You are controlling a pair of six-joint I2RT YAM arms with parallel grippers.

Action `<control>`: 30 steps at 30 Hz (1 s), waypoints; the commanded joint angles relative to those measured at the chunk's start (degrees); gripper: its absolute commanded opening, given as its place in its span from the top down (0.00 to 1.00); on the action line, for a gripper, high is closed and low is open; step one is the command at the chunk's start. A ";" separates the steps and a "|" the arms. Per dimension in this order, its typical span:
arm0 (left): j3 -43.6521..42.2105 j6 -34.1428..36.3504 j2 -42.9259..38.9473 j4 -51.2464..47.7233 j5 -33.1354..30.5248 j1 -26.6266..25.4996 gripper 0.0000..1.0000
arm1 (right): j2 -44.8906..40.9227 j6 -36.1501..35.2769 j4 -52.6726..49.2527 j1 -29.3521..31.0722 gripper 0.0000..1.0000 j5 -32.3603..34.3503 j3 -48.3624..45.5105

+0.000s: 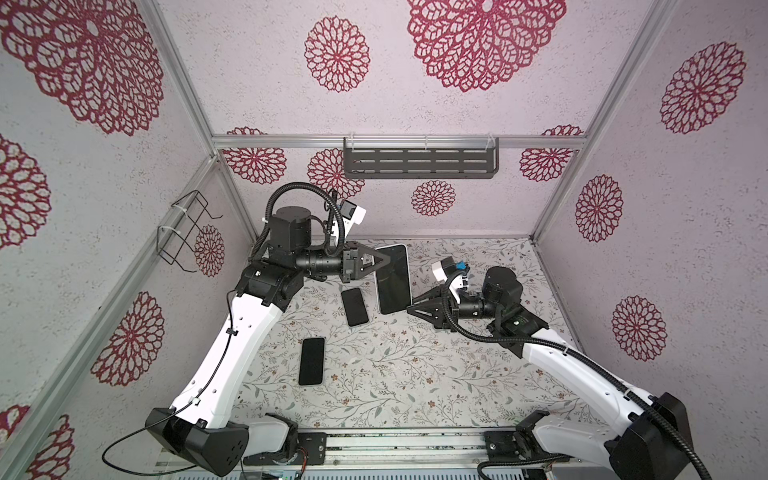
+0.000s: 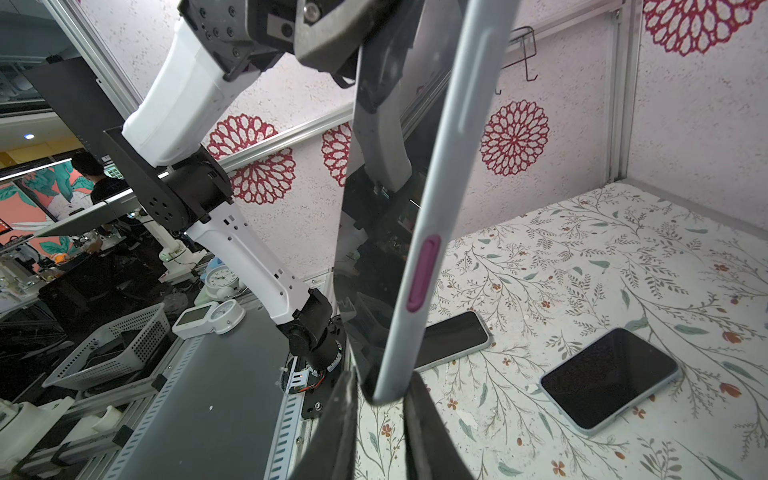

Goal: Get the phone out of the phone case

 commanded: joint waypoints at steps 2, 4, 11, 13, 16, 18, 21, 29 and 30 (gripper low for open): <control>0.84 0.61 -1.25 2.72 1.09 -0.25 1.00 | -0.46 0.42 2.86 0.28 0.80 -1.73 0.81; 0.73 0.55 -1.33 2.76 1.12 -0.27 1.00 | -0.10 0.51 3.05 0.34 0.81 -1.91 1.15; -0.03 0.66 -1.34 2.81 1.48 -0.40 1.00 | 1.05 1.37 4.98 0.68 0.95 -2.63 1.74; -0.16 0.66 -1.26 2.81 1.56 -0.36 1.00 | 1.33 1.38 5.38 0.78 1.00 -2.51 1.82; -0.33 0.75 -1.21 2.88 1.47 -0.38 1.00 | 1.46 0.59 5.34 1.20 1.00 -2.14 1.77; -0.25 0.23 -1.06 3.18 1.62 -0.37 1.00 | 1.32 -1.32 5.24 1.52 1.00 -1.30 1.23; -0.83 -1.30 -0.74 4.87 2.71 -0.45 1.00 | 0.59 -5.16 4.66 1.84 1.00 0.20 0.33; -1.72 -2.88 -0.56 6.23 3.85 -0.68 1.00 | 0.08 -13.46 14.98 1.84 1.00 -0.71 -3.17; -1.82 -3.14 -0.55 6.23 3.85 -0.82 1.00 | 0.04 -15.33 15.41 1.84 1.00 -0.63 -2.91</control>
